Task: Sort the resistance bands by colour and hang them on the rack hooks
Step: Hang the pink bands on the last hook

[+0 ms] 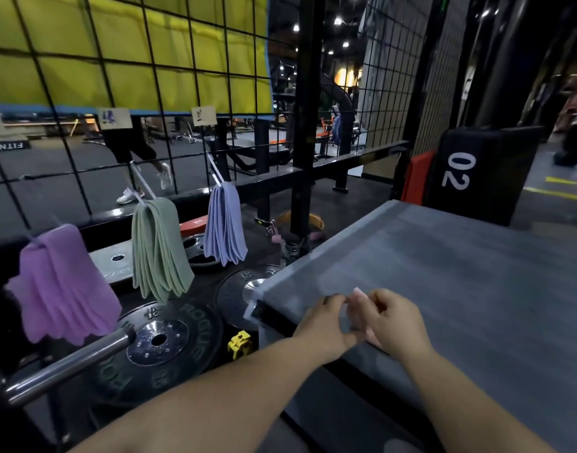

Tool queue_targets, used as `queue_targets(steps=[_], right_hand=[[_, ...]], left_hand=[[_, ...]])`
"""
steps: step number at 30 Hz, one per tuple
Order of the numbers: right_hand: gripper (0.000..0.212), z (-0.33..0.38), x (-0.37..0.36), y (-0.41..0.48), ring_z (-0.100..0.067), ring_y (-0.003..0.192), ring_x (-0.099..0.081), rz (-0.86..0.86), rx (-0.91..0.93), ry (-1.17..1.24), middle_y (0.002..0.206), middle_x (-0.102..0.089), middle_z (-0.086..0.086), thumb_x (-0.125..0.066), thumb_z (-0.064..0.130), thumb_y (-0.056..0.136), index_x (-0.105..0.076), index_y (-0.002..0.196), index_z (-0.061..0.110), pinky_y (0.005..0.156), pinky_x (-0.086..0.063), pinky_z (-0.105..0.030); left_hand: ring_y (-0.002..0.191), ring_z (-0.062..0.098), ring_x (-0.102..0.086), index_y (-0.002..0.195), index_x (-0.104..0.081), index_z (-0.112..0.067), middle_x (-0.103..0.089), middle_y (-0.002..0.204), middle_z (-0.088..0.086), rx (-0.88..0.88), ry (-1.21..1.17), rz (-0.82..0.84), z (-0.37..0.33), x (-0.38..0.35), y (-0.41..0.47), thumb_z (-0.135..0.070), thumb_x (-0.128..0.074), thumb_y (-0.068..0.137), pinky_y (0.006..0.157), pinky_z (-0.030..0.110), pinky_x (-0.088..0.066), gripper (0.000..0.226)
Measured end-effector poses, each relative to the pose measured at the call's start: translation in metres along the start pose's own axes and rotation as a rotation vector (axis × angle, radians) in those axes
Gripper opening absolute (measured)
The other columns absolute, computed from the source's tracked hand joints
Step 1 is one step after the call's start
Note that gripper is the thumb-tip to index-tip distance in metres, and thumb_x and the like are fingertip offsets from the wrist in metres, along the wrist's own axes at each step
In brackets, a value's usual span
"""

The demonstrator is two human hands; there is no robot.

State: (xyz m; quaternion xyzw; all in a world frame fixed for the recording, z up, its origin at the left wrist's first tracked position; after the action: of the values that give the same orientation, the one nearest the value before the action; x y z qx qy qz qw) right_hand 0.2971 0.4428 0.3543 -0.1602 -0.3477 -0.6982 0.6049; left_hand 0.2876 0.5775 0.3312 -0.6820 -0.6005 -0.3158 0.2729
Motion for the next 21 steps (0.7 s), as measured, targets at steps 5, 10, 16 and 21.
queue_targets(steps=[5, 10, 16, 21], right_hand=[[0.042, 0.026, -0.014, -0.013, -0.012, 0.065, -0.064, 0.047, 0.056, 0.151, 0.063, -0.068, 0.003, -0.058, 0.050, 0.090, -0.065, 0.064, 0.018, 0.069, -0.046, -0.013], [0.036, 0.042, -0.029, -0.022, -0.007, 0.055, -0.045, 0.079, 0.090, 0.210, 0.056, -0.049, 0.006, -0.068, 0.032, 0.086, -0.047, 0.060, 0.019, 0.055, -0.037, -0.025], [0.038, 0.076, -0.051, -0.034, 0.001, 0.054, -0.038, 0.216, 0.109, 0.390, 0.059, -0.042, 0.009, -0.068, 0.027, 0.086, -0.042, 0.060, 0.019, 0.055, -0.032, -0.019], [0.042, 0.098, -0.075, -0.046, -0.016, 0.059, -0.033, 0.303, -0.007, 0.620, 0.061, -0.035, -0.006, -0.069, 0.050, 0.069, -0.039, 0.060, 0.022, 0.057, -0.028, -0.035]], left_hand=[[0.102, 0.026, -0.061, 0.114, -0.044, -0.032, -0.057, 0.116, 0.001, 0.049, -0.074, -0.072, 0.012, 0.016, -0.014, -0.051, -0.067, 0.077, 0.083, 0.037, -0.053, 0.048], [0.094, 0.012, -0.062, 0.097, -0.041, -0.036, -0.063, 0.102, -0.011, 0.027, -0.153, -0.081, 0.038, 0.041, -0.034, -0.054, -0.074, 0.064, 0.083, 0.039, -0.054, 0.050], [0.092, 0.011, -0.060, 0.101, -0.042, -0.035, -0.059, 0.101, -0.009, 0.027, -0.122, -0.102, 0.057, 0.071, -0.061, -0.049, -0.077, 0.059, 0.079, 0.033, -0.052, 0.057], [0.076, 0.007, -0.050, 0.095, -0.040, -0.028, -0.050, 0.088, -0.013, -0.009, -0.043, -0.180, 0.065, 0.098, -0.087, -0.045, -0.077, 0.066, 0.058, 0.018, -0.036, 0.051]])
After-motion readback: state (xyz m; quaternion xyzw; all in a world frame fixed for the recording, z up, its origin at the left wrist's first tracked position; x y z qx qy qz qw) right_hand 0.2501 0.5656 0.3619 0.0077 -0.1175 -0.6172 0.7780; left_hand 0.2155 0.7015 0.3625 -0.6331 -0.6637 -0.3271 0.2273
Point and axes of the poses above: each hand's wrist, its own y-axis towards the middle knuckle, its own x-axis out of the back of the hand, z = x × y, the point moved 6 cm from there along y, towards the middle knuckle
